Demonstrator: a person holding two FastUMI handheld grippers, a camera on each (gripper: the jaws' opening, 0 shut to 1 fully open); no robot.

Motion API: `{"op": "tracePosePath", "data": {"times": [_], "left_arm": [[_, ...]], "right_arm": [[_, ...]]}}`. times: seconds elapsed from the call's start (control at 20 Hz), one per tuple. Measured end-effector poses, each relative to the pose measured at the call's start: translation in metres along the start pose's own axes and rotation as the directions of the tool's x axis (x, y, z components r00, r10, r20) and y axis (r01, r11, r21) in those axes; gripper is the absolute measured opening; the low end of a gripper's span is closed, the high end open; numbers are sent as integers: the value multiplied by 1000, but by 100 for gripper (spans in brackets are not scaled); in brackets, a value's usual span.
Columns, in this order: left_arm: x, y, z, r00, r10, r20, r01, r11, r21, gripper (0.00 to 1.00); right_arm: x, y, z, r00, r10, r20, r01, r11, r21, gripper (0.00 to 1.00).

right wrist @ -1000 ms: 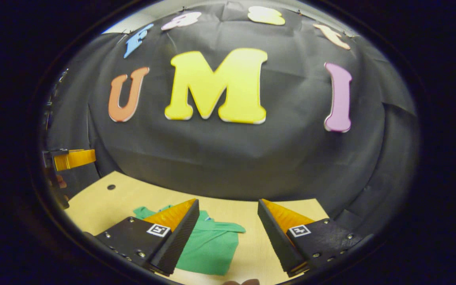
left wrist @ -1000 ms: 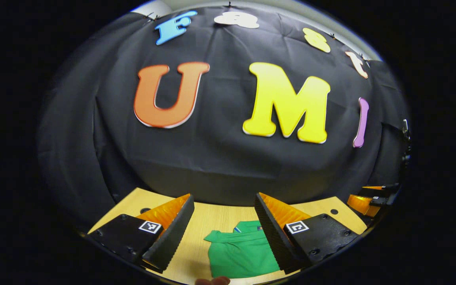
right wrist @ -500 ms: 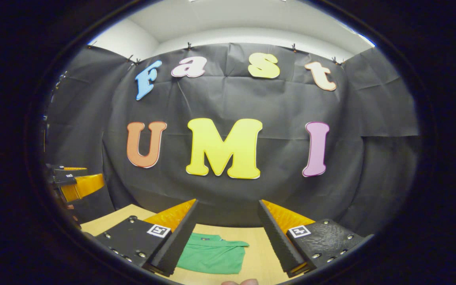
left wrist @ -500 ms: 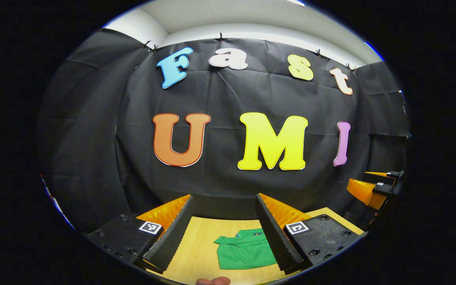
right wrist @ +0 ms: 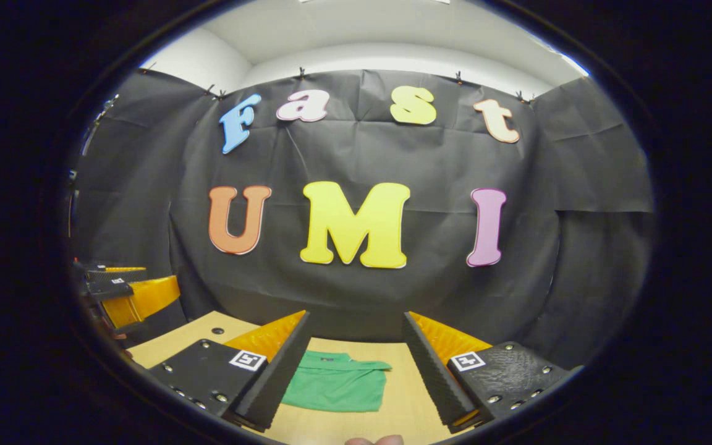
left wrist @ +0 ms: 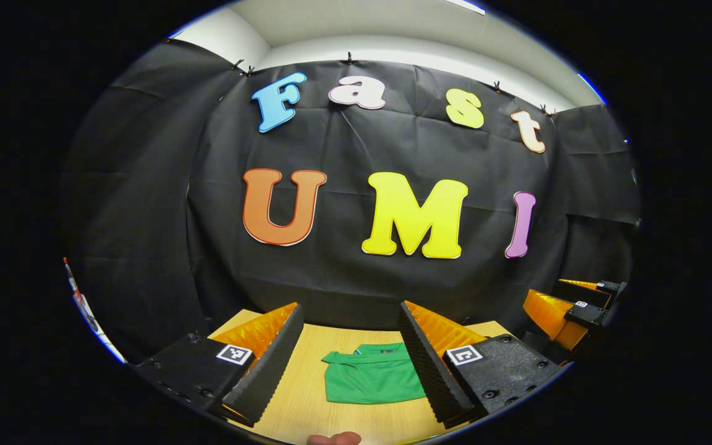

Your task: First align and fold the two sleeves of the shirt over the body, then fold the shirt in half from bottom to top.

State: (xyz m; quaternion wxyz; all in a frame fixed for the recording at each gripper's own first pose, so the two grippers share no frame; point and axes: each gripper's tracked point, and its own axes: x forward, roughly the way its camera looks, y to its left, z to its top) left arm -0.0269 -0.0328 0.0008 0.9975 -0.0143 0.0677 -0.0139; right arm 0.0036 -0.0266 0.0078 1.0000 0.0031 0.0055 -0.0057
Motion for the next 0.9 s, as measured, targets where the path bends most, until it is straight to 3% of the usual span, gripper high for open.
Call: {"op": "tracePosePath", "data": {"times": [0.35,0.9], "left_arm": [[-3,-22,4,999,-47,17,46,998,45,98],[4,-17,6,999,-28,23,27,998,57,98]], "right_arm": [[-3,1,-7,1000,9,-6,-9,1000,0,93],[4,5,-12,1000,12,-10,-12,1000,-10,93]]}}
